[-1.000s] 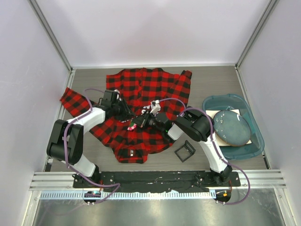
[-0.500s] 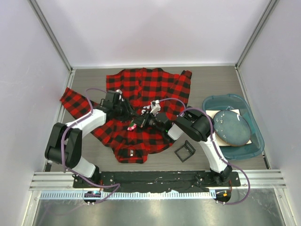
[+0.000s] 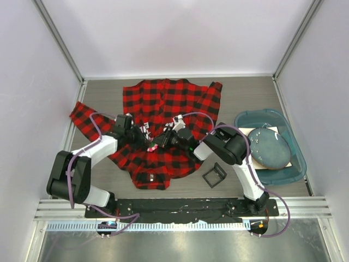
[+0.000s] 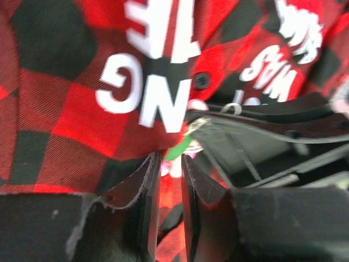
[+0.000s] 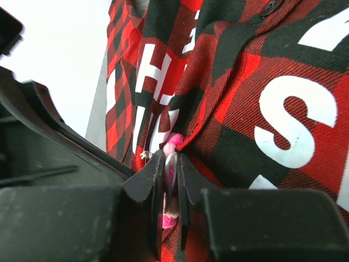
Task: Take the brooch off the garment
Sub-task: Open the brooch over the flattened clothing.
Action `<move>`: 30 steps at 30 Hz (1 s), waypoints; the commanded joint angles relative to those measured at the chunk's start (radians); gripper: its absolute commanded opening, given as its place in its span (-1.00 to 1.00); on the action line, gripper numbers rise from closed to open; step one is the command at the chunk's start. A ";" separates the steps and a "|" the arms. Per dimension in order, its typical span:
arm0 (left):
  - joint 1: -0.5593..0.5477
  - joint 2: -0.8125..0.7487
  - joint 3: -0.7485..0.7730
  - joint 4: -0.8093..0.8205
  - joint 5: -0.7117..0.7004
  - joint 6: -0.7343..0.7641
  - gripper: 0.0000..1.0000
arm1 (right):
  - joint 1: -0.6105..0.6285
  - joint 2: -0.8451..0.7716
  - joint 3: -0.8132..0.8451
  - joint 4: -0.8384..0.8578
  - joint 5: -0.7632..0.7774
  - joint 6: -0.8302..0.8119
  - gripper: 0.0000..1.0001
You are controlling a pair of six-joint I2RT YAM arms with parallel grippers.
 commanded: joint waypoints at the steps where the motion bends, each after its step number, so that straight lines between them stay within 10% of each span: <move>1: 0.004 0.018 -0.067 0.085 -0.050 -0.036 -0.54 | 0.007 -0.069 0.010 -0.081 0.017 -0.016 -0.65; 20: 0.005 0.070 -0.165 0.230 -0.020 -0.070 -0.67 | -0.002 -0.195 0.037 -0.310 0.024 -0.068 0.12; 30: 0.004 0.099 -0.162 0.247 -0.007 -0.070 -0.68 | 0.002 -0.179 0.132 -0.439 0.059 -0.115 0.22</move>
